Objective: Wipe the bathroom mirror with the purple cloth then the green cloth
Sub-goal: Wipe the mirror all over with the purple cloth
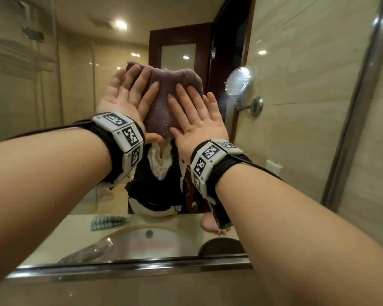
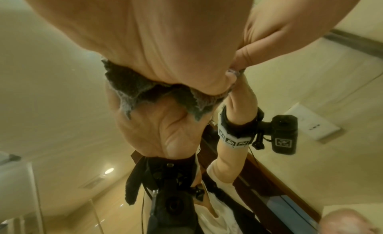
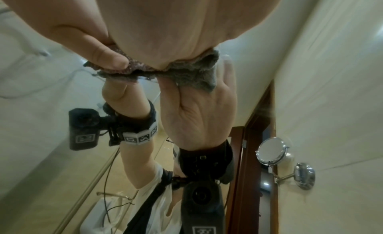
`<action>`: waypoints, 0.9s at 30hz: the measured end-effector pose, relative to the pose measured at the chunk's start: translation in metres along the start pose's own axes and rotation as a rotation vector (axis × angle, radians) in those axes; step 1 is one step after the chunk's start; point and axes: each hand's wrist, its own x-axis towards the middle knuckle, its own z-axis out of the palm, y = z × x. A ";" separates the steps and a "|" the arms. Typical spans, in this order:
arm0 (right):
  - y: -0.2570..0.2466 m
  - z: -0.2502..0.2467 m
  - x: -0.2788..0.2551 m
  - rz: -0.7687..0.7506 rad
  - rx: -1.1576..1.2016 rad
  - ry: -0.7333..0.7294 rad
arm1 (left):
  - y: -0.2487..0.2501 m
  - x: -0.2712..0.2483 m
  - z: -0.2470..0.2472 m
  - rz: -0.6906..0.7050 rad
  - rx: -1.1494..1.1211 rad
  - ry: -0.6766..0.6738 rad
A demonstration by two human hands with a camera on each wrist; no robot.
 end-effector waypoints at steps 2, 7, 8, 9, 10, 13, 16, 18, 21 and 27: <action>0.012 0.003 -0.004 0.001 -0.007 -0.007 | 0.011 0.001 -0.006 0.007 -0.002 0.014; 0.047 0.011 -0.020 0.051 -0.055 -0.036 | 0.046 0.006 -0.026 0.039 -0.034 0.046; 0.057 0.013 -0.024 0.066 -0.063 -0.045 | 0.056 0.008 -0.032 0.052 -0.044 0.054; 0.067 0.015 -0.029 0.081 -0.071 -0.058 | 0.067 0.010 -0.037 0.067 -0.055 0.060; 0.080 0.017 -0.035 0.098 -0.081 -0.078 | 0.079 0.011 -0.044 0.087 -0.066 0.067; 0.119 0.023 -0.055 0.161 -0.104 -0.166 | 0.120 0.015 -0.068 0.156 -0.097 0.096; 0.159 0.028 -0.076 0.242 -0.119 -0.256 | 0.164 0.019 -0.094 0.218 -0.104 0.134; 0.184 0.032 -0.088 0.294 -0.135 -0.297 | 0.191 0.021 -0.112 0.257 -0.112 0.154; 0.217 0.038 -0.103 0.351 -0.170 -0.328 | 0.228 0.023 -0.133 0.304 -0.143 0.186; 0.263 0.049 -0.127 0.424 -0.214 -0.365 | 0.286 0.030 -0.162 0.370 -0.164 0.226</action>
